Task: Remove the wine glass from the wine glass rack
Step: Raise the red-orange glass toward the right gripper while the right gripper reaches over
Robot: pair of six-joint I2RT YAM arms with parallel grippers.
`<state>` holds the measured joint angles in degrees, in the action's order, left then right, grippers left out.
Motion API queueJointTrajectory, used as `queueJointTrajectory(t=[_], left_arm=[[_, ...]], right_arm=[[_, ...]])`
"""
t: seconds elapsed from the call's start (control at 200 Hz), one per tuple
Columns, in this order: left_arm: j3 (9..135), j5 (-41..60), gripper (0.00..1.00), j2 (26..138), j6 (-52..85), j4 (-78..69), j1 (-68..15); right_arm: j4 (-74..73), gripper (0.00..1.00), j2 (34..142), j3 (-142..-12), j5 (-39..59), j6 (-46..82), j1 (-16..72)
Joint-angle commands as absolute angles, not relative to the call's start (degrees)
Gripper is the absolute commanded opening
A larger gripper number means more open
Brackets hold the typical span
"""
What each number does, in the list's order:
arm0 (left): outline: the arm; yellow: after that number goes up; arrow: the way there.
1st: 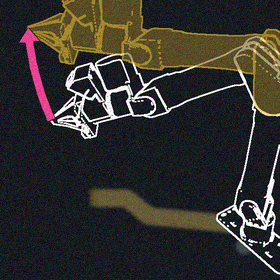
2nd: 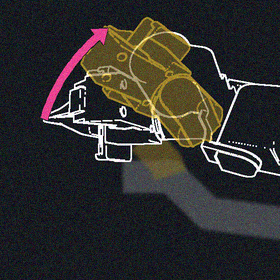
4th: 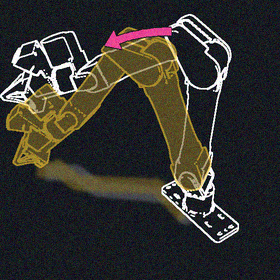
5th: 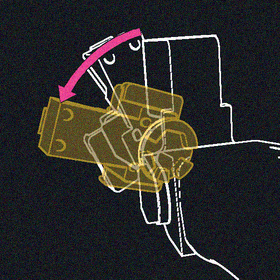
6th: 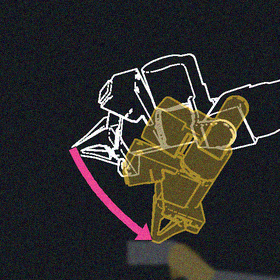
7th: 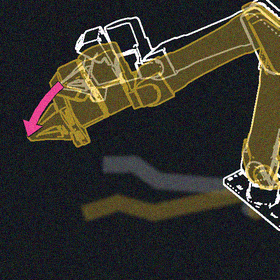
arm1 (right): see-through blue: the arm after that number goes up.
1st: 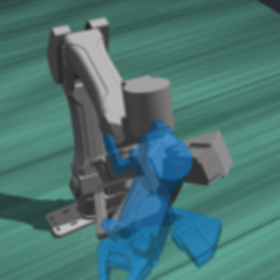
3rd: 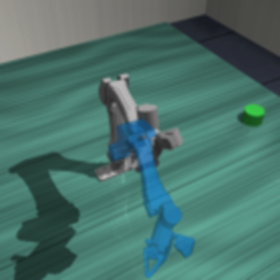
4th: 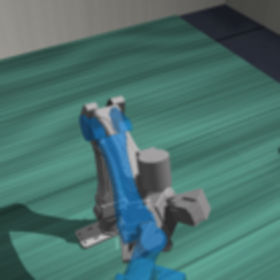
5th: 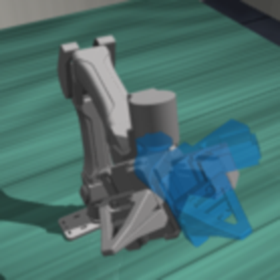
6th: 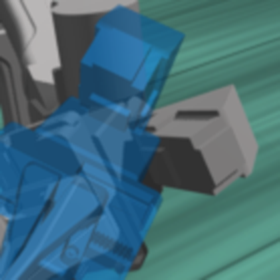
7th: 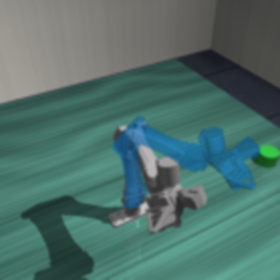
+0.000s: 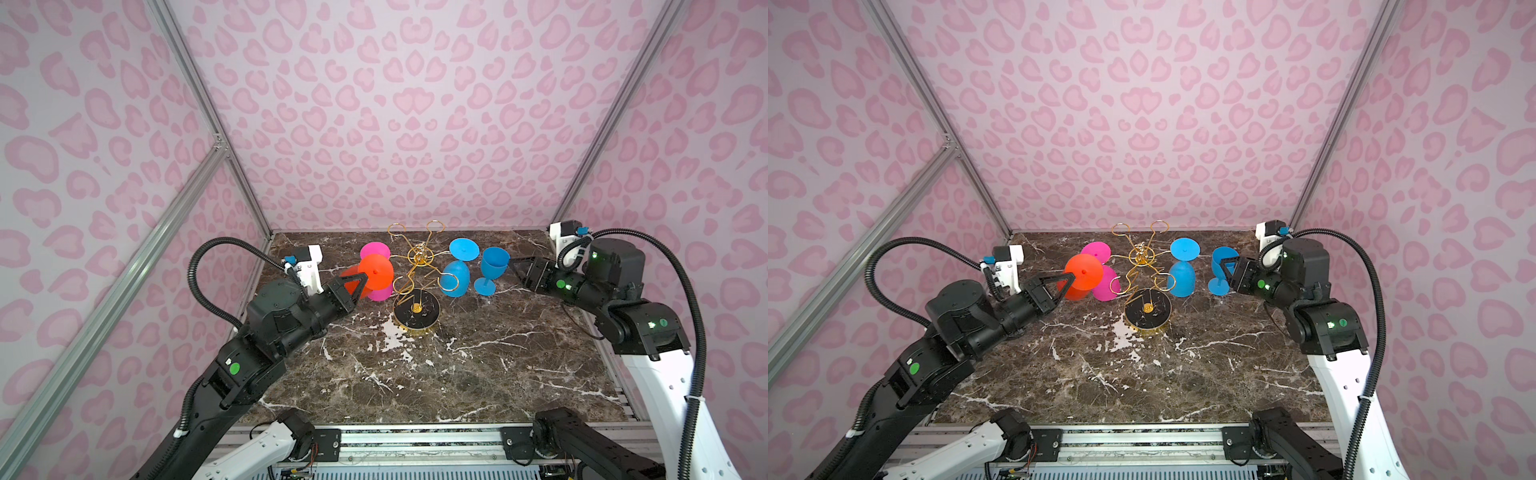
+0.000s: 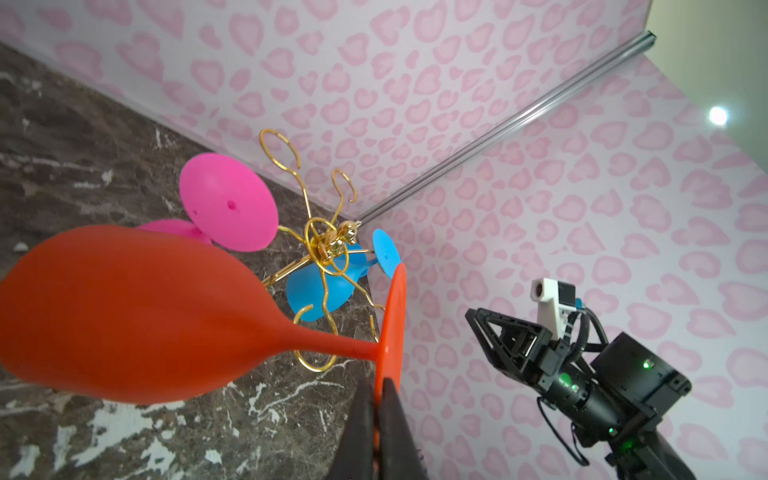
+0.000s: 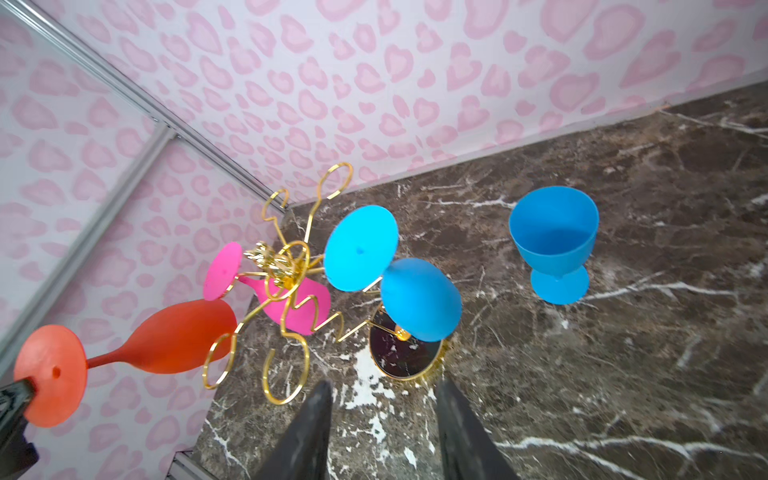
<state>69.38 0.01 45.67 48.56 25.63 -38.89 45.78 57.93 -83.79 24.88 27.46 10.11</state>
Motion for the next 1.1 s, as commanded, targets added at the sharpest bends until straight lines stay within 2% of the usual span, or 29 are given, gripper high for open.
queueJointTrajectory(t=[0.0,0.435,0.685,1.095], left_arm=[[72.0,-1.4,0.03,45.3,30.8,24.2,-38.9],[74.9,4.5,0.04,51.3,-11.6,19.4,-41.1],[75.6,9.1,0.03,54.7,-26.6,18.9,-45.4],[74.2,9.0,0.04,56.1,-38.0,17.8,-50.4]], right_arm=[[44.0,0.44,59.8,-88.8,29.8,28.7,10.2],[32.8,0.44,70.7,-99.9,48.1,38.6,11.8],[42.8,0.44,79.8,-109.9,44.9,29.4,22.8],[42.0,0.43,83.9,-107.1,43.1,27.7,33.1]])
